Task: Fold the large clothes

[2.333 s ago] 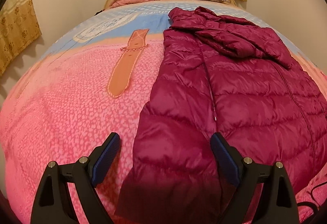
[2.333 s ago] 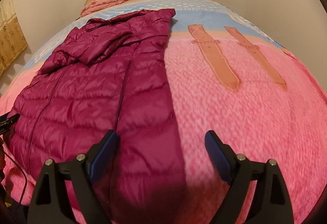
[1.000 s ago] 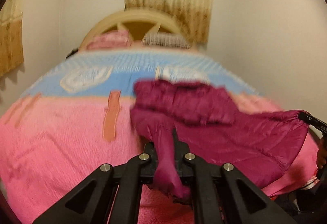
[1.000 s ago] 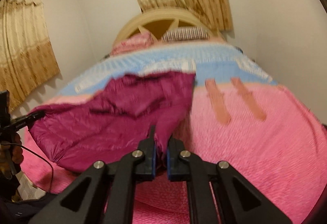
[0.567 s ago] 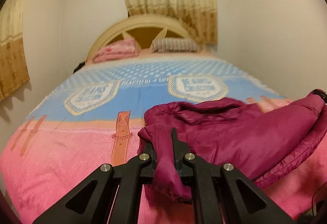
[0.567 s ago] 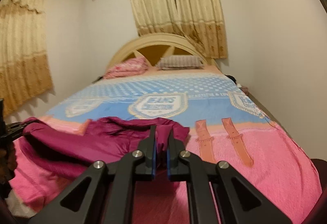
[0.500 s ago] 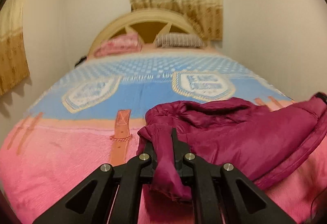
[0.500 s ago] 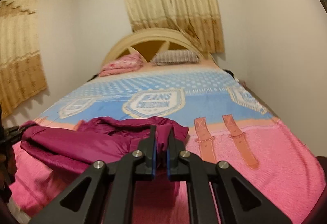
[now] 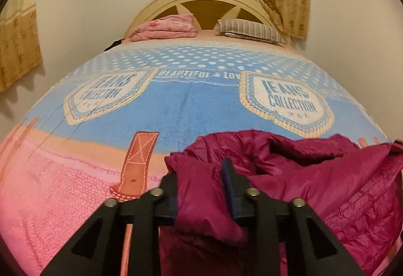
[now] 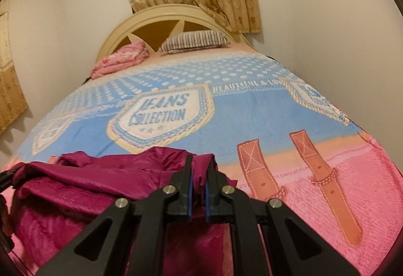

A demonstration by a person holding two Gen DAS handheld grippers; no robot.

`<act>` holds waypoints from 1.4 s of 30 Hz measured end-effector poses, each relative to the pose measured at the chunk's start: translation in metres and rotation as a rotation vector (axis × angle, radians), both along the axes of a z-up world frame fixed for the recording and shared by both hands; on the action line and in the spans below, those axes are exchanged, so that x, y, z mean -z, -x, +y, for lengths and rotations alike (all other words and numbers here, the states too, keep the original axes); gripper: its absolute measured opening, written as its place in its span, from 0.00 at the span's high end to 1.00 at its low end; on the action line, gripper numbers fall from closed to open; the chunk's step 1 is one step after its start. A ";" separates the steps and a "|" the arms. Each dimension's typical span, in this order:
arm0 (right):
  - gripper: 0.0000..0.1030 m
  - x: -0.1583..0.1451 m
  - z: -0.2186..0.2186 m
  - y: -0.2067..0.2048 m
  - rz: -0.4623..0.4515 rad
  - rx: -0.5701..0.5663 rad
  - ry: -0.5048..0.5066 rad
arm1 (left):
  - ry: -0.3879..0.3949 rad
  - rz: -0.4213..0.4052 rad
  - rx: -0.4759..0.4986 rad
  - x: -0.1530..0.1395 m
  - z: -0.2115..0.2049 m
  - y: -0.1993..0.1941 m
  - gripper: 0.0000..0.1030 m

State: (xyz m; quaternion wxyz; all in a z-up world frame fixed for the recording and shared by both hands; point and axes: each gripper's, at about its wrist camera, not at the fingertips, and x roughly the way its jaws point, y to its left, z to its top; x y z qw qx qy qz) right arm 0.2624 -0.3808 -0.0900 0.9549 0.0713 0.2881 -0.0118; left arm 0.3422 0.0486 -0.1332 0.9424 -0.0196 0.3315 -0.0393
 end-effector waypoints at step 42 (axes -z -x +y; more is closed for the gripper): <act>0.19 0.068 0.094 -0.039 0.135 -0.031 0.176 | -0.160 0.043 -0.259 0.054 -0.040 -0.046 0.10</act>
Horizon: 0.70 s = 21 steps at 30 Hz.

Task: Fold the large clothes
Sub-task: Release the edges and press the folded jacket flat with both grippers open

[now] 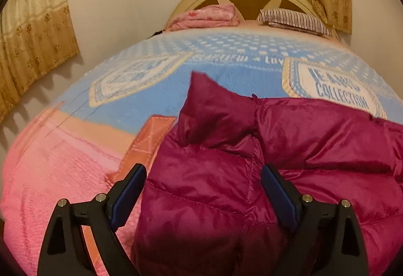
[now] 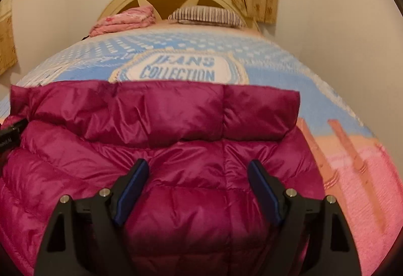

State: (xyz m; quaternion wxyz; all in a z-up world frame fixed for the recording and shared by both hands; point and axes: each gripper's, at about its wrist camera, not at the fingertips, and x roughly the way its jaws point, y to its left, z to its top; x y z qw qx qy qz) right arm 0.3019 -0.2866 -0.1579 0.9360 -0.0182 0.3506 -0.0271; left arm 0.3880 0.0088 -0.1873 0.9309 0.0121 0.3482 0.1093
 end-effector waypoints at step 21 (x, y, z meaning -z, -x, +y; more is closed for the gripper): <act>0.16 0.016 -0.001 -0.011 0.090 0.022 -0.015 | 0.022 0.127 0.020 0.023 -0.001 -0.022 0.03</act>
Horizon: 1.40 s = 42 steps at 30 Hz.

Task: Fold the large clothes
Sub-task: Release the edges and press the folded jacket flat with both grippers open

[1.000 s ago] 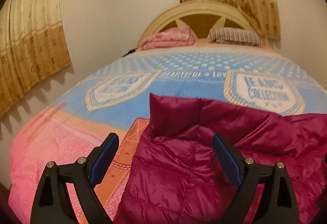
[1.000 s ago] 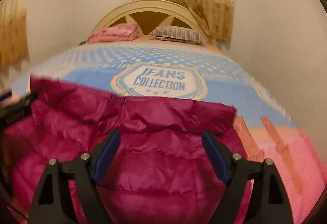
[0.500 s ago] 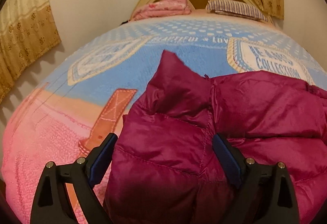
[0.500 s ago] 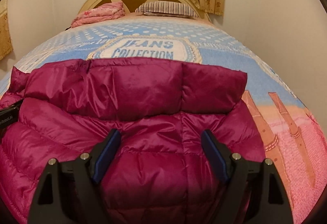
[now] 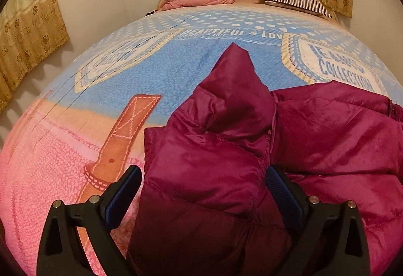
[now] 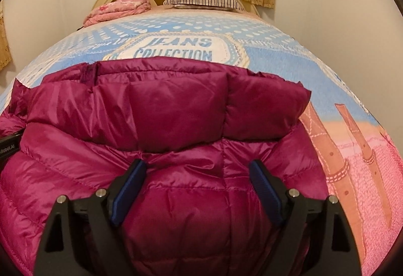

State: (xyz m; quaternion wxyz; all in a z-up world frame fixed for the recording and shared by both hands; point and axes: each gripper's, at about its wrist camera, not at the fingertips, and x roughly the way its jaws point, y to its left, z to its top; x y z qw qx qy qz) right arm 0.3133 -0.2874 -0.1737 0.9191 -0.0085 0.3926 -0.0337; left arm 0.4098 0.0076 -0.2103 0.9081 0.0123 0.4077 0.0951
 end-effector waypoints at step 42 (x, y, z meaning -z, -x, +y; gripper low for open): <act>0.11 -0.042 0.047 0.044 -0.058 -0.096 0.029 | 0.012 -0.040 0.053 -0.031 -0.007 0.047 0.01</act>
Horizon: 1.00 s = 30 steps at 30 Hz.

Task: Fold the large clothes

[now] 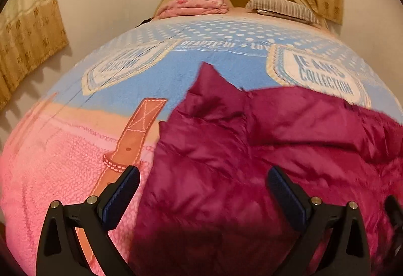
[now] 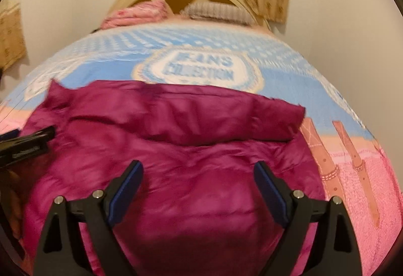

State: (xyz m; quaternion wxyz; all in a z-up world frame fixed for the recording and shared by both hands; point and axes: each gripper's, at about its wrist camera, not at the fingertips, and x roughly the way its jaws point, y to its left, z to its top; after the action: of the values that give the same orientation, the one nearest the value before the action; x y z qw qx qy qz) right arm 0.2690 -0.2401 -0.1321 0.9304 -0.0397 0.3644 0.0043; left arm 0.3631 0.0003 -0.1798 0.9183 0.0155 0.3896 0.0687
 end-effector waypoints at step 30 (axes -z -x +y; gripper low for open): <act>0.06 0.017 0.008 0.064 -0.011 -0.070 0.052 | 0.050 -0.083 -0.082 -0.002 0.057 0.122 0.01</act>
State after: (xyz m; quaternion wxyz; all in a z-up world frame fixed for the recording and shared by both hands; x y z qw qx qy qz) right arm 0.2051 -0.2326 -0.1492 0.9302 -0.0767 0.3579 0.0270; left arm 0.2414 0.0577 -0.1779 0.9301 -0.0265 0.3532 0.0970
